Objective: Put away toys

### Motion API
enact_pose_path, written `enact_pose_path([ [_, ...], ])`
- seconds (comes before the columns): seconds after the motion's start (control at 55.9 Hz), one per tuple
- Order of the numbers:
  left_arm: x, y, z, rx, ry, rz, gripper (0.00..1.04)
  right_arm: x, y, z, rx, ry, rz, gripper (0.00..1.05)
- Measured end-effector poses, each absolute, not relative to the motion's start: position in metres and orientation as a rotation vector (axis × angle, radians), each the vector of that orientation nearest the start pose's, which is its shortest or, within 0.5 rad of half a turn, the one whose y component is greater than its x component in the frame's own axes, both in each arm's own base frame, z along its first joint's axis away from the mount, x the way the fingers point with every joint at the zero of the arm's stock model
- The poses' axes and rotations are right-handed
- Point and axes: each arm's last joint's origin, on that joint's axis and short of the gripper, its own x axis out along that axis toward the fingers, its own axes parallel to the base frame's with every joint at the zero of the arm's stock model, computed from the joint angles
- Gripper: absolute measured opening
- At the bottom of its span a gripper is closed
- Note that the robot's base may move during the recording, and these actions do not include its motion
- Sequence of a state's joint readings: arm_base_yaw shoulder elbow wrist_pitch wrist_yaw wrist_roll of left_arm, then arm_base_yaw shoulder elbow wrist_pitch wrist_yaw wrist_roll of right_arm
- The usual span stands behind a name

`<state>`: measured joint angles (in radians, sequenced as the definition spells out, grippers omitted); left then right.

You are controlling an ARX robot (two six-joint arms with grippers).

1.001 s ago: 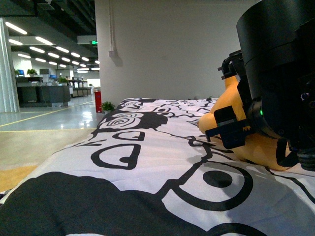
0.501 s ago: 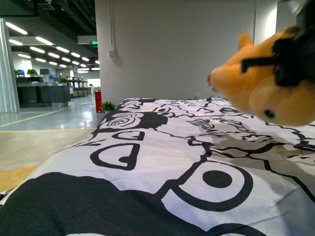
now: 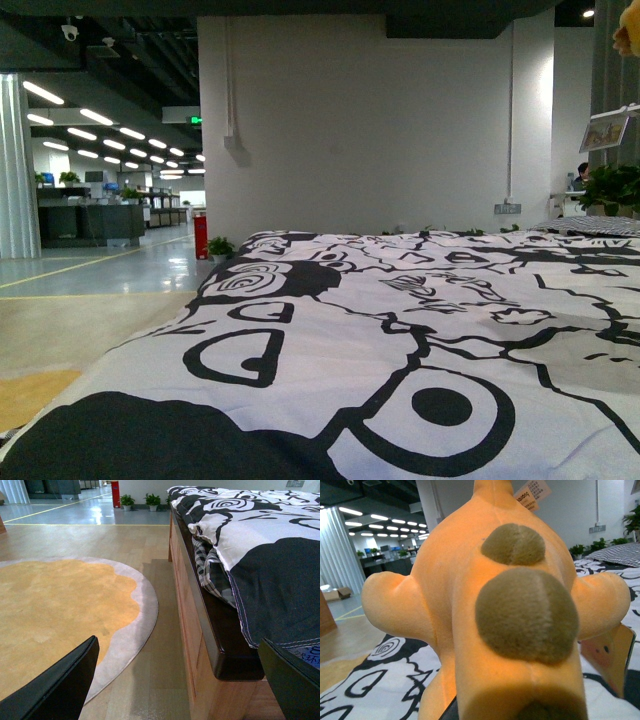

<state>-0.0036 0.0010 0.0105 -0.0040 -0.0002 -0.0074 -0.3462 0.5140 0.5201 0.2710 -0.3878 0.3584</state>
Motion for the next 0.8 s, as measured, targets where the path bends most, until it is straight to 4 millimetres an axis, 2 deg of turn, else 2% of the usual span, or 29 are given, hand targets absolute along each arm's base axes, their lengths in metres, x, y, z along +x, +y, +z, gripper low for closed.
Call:
enact_pose_path([
  [0.161, 0.097, 0.0, 0.167, -0.007, -0.006, -0.003, 0.98, 0.106, -0.014, 0.294, 0.284, -0.206, 0.093, 0.07],
  [0.304, 0.097, 0.0, 0.167, -0.007, -0.006, -0.003, 0.98, 0.106, -0.006, 0.289, 0.296, -0.171, 0.111, 0.07],
  [0.608, 0.097, 0.0, 0.167, -0.007, -0.006, -0.003, 0.98, 0.106, -0.006, 0.288, 0.296, -0.168, 0.103, 0.07],
  [0.679, 0.097, 0.0, 0.167, -0.007, -0.006, -0.003, 0.98, 0.102, -0.003, 0.284, 0.207, -0.071, 0.018, 0.07],
  [0.804, 0.097, 0.0, 0.167, -0.007, -0.006, -0.004, 0.98, 0.099, -0.001, 0.26, 0.075, 0.012, -0.002, 0.07],
])
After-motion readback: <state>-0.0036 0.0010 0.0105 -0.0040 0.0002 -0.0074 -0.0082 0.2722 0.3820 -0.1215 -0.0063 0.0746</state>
